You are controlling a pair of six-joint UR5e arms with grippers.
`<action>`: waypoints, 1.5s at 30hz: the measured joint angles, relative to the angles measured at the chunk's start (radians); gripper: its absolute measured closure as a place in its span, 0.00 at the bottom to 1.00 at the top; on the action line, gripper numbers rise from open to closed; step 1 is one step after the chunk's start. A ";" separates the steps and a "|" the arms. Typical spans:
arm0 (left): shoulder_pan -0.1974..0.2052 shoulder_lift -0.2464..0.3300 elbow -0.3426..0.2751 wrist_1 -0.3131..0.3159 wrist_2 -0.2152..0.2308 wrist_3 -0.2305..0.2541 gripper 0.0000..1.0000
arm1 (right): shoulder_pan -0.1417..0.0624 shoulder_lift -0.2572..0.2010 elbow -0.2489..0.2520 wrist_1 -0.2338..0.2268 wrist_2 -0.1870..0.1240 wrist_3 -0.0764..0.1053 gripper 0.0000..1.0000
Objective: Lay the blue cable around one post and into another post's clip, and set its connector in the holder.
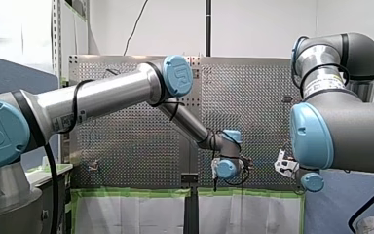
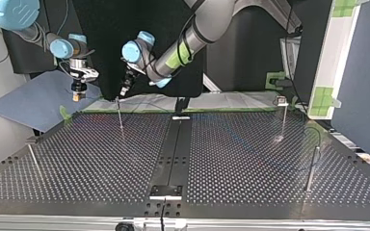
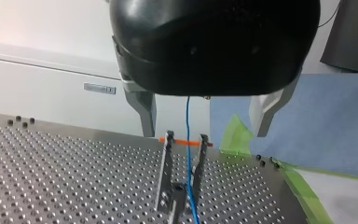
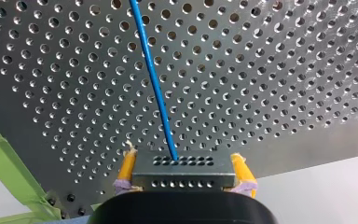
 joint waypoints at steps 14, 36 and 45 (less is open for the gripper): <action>-0.018 0.000 0.033 -0.067 -0.036 0.021 0.01 | 0.001 0.000 0.000 0.000 -0.003 0.004 1.00; -0.025 0.016 0.009 -0.101 -0.046 0.015 0.01 | 0.002 0.000 0.000 0.001 -0.003 0.008 1.00; -0.034 0.090 -0.065 -0.095 -0.047 0.015 0.01 | 0.002 0.000 0.000 0.001 0.000 0.015 1.00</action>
